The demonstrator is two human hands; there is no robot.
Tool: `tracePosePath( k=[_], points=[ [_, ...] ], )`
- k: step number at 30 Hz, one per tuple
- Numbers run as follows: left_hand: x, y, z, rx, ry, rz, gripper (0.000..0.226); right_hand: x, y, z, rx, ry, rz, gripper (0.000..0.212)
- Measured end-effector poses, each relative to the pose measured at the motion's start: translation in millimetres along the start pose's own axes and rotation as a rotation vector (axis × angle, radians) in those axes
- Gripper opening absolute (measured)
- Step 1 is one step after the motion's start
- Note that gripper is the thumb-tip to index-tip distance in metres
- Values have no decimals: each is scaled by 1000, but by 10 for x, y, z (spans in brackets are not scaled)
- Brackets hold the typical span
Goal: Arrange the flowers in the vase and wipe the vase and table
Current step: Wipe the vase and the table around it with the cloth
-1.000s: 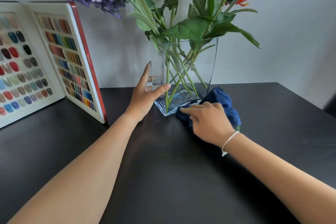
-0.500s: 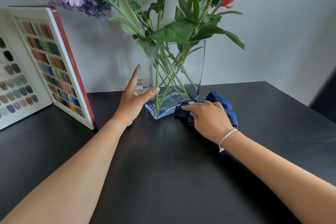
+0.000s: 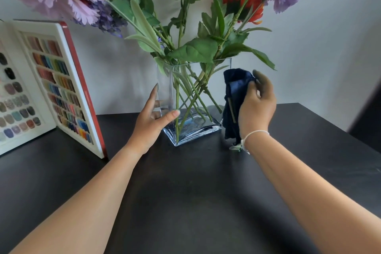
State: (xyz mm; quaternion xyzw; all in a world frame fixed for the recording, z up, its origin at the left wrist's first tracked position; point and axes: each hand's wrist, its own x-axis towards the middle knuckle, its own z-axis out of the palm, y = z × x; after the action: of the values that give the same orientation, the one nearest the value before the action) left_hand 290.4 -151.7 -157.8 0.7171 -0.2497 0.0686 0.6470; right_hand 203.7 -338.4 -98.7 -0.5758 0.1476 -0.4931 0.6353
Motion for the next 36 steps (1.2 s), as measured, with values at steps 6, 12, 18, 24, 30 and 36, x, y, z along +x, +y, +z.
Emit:
tracePosePath(
  k=[6,12,18,24,30,36],
  points=[
    [15,29,-14,25,4,-31,101,-308,277,115,-273,-282,-219,43],
    [27,36,2,17,14,-43,103,-321,387,-6,-367,-345,-206,41],
    [24,36,-8,25,-5,-48,102,-73,149,173,-194,-194,-182,41],
    [29,30,-15,37,-1,-40,97,-148,247,143,-319,-255,-246,38],
    [25,36,9,19,1,-37,93,-312,344,15,-549,-388,-270,38],
    [19,65,8,-3,-20,-49,91,-455,324,-166,-1039,-711,-390,39]
  ],
)
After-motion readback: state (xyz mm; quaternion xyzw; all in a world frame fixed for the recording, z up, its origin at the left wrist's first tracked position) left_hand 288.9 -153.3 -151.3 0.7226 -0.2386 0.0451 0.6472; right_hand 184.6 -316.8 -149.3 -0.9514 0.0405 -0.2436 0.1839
